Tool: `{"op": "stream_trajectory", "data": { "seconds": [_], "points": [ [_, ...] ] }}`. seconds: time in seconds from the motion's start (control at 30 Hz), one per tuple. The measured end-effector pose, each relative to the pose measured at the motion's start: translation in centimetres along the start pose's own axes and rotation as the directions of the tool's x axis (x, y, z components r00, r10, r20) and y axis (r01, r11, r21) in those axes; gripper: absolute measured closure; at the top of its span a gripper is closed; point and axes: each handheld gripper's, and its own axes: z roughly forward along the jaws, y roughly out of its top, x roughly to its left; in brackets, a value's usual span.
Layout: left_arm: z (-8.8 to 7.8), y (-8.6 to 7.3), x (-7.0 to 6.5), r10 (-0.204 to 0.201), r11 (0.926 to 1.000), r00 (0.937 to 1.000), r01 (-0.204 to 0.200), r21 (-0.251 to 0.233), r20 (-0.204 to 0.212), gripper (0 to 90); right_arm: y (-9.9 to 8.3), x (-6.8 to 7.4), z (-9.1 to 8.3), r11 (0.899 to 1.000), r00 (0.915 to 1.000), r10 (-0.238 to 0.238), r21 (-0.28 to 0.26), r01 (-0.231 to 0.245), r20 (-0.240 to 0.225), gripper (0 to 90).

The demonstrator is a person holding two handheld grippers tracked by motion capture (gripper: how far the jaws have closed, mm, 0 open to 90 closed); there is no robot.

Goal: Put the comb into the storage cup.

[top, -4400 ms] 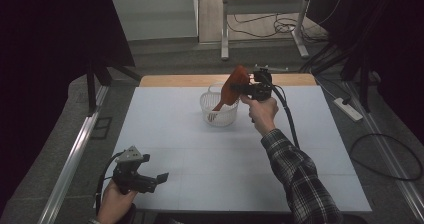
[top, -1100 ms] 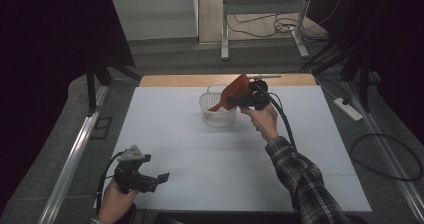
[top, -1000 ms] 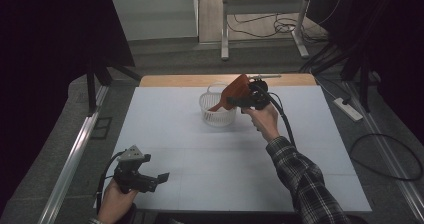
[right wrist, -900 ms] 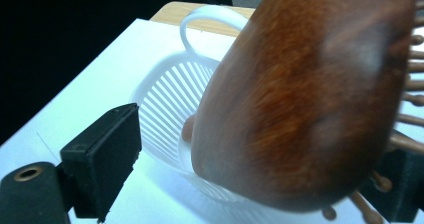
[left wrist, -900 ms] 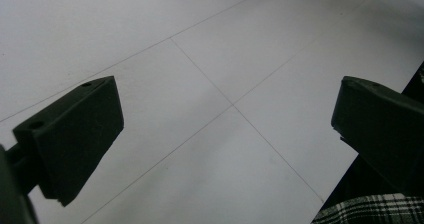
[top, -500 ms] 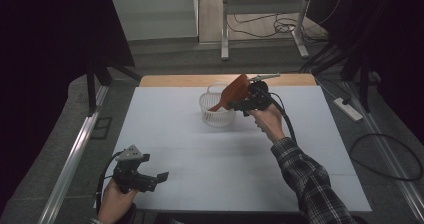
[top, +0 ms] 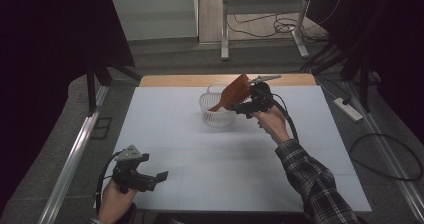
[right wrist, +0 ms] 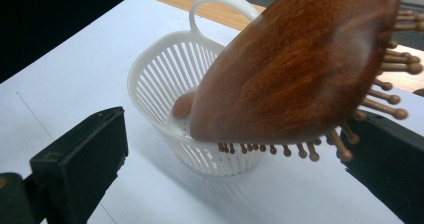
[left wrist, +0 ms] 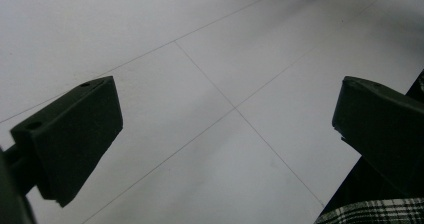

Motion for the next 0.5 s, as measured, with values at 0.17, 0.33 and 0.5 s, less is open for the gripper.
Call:
{"op": "stream_trajectory", "data": {
  "seconds": [0.17,0.33,0.5],
  "points": [
    [0.0,0.0,0.0,0.004,1.0,1.0,-0.004,-0.001,-0.003,0.0,-0.3,0.1,-0.4,1.0,0.9998,-0.022,0.0,0.022,0.005,0.0],
    [-0.1,0.0,0.0,0.002,1.0,1.0,-0.002,-0.006,-0.003,0.0,-0.6,0.2,-0.8,0.999,0.9992,-0.039,0.002,0.039,0.005,0.0],
    [0.0,0.0,0.0,0.005,1.0,1.0,-0.005,-0.001,-0.001,0.0,-1.1,0.4,-1.1,0.999,0.9988,-0.049,0.002,0.049,-0.003,0.0]
  ]
}}
